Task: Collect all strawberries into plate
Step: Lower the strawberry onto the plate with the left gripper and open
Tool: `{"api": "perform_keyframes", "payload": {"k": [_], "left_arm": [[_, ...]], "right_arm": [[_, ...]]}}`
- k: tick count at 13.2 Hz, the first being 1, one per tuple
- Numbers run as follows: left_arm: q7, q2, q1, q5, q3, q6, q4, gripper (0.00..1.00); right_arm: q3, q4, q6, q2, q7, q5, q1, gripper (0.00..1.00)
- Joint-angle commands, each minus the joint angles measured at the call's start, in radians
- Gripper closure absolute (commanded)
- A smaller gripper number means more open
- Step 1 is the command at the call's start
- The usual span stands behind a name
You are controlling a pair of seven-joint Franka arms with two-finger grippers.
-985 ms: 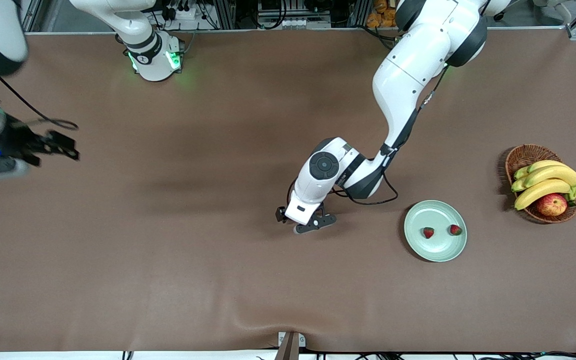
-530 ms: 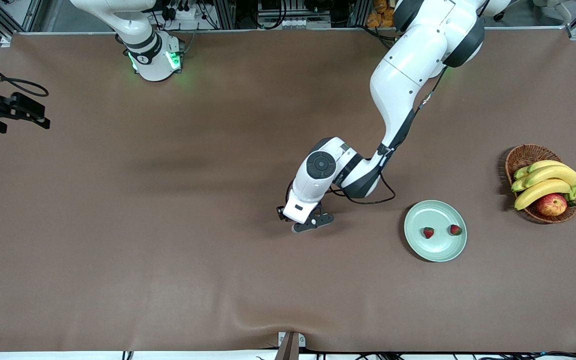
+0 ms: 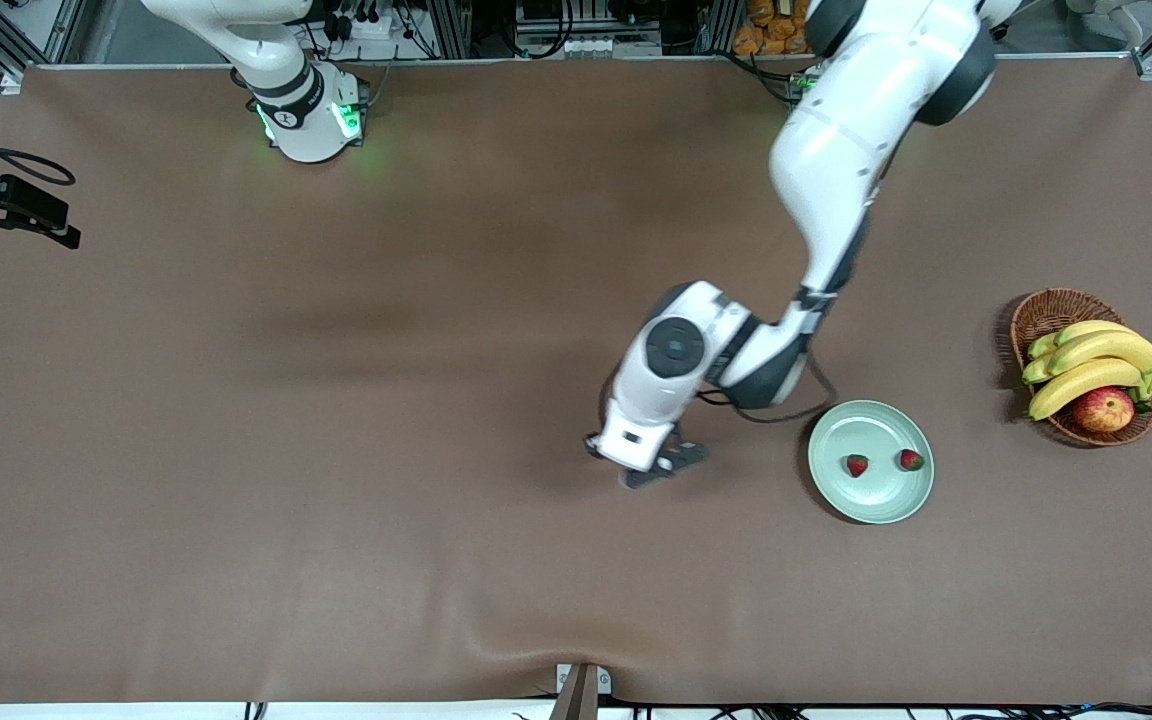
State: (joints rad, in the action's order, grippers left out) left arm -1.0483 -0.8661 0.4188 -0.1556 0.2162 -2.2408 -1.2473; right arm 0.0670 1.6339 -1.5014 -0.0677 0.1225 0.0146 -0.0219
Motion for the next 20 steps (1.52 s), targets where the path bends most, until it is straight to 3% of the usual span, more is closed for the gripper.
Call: {"api": "perform_keyframes", "payload": {"k": [1,5,10,11,12,15,20], "left_arm": [[0.088,0.152,-0.098,-0.004,0.012,0.194,-0.07,1.0],[0.304,0.26,-0.293,-0.012,0.008,0.25,-0.297,1.0],[0.349,0.184,-0.446,-0.157,0.009,0.159,-0.362,1.0],[0.358,0.185,-0.449,-0.156,0.009,0.159,-0.362,0.59],[0.36,0.193,-0.451,-0.153,0.011,0.161,-0.363,0.01],[0.373,0.269,-0.448,-0.154,0.011,0.217,-0.356,0.0],[0.527,0.565,-0.454,-0.113,0.012,0.34,-0.347,0.0]], "right_arm": [[-0.021,-0.025,0.015,0.003,-0.017,-0.015,-0.026,0.0],[-0.021,-0.022,0.015,0.005,-0.02,-0.012,-0.043,0.0],[-0.023,-0.028,-0.017,0.012,-0.021,0.001,-0.043,0.0],[-0.023,-0.028,-0.017,0.012,-0.021,0.002,-0.043,0.0],[-0.023,-0.028,-0.017,0.012,-0.021,0.002,-0.043,0.0],[-0.023,-0.028,-0.022,0.014,-0.021,0.002,-0.039,0.0],[-0.023,-0.032,-0.019,0.016,-0.021,0.002,-0.04,0.0]]}}
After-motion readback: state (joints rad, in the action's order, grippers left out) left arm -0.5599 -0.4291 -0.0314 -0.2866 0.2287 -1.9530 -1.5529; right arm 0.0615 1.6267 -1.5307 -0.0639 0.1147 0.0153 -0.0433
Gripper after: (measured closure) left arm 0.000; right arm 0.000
